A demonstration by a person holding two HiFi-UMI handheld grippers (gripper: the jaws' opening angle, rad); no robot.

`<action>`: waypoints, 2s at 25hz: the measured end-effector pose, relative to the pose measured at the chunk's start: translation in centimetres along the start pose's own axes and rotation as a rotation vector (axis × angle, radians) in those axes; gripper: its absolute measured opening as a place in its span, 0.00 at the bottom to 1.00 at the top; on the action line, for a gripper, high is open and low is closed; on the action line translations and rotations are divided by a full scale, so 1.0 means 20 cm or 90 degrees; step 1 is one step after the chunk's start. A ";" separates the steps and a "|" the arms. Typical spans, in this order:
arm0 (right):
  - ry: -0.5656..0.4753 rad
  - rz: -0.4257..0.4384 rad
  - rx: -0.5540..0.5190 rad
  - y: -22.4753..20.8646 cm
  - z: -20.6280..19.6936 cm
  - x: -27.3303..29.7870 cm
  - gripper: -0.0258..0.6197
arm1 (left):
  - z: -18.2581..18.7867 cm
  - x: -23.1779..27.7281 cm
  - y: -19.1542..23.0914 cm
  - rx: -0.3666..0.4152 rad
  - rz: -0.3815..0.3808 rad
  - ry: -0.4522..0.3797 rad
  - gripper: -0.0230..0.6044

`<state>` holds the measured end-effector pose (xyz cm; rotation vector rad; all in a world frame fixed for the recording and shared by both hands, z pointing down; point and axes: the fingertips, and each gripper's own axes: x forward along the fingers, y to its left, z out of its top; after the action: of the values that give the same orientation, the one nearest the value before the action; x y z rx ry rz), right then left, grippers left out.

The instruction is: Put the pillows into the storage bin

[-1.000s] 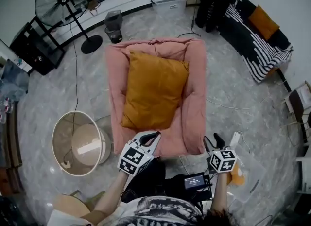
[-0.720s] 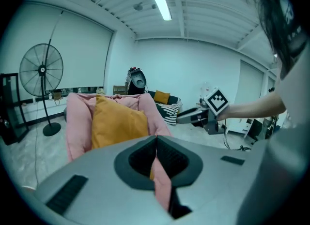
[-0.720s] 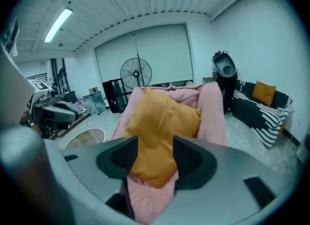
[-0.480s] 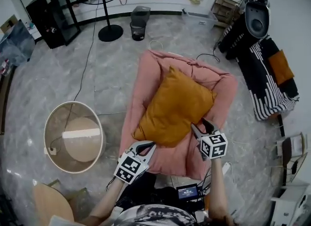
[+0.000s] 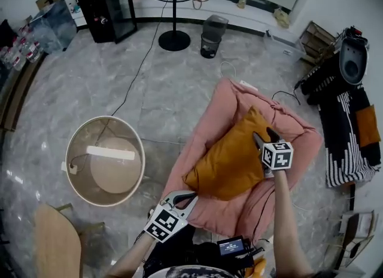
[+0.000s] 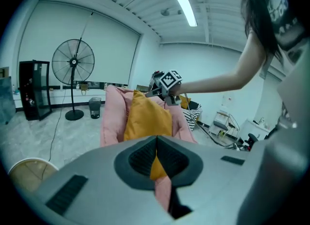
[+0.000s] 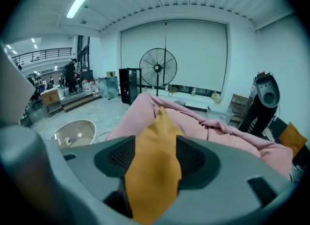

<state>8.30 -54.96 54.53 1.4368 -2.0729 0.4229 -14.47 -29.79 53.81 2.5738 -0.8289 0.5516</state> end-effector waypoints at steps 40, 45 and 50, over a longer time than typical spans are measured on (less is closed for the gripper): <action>-0.415 -0.240 0.389 0.04 -0.19 -1.88 0.08 | 0.22 -0.02 -0.47 0.109 -0.198 -0.018 0.06; -0.464 -0.370 0.400 -0.08 -0.32 -2.34 0.07 | 0.27 0.09 -0.75 0.169 -0.311 -0.007 0.06; -0.549 -0.490 0.458 -0.08 -0.58 -2.81 0.07 | 0.20 0.16 -1.05 0.222 -0.433 0.020 0.06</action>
<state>27.45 -7.24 28.79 3.1062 -1.7250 0.2332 1.88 -17.34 47.00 2.9048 0.1975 0.5450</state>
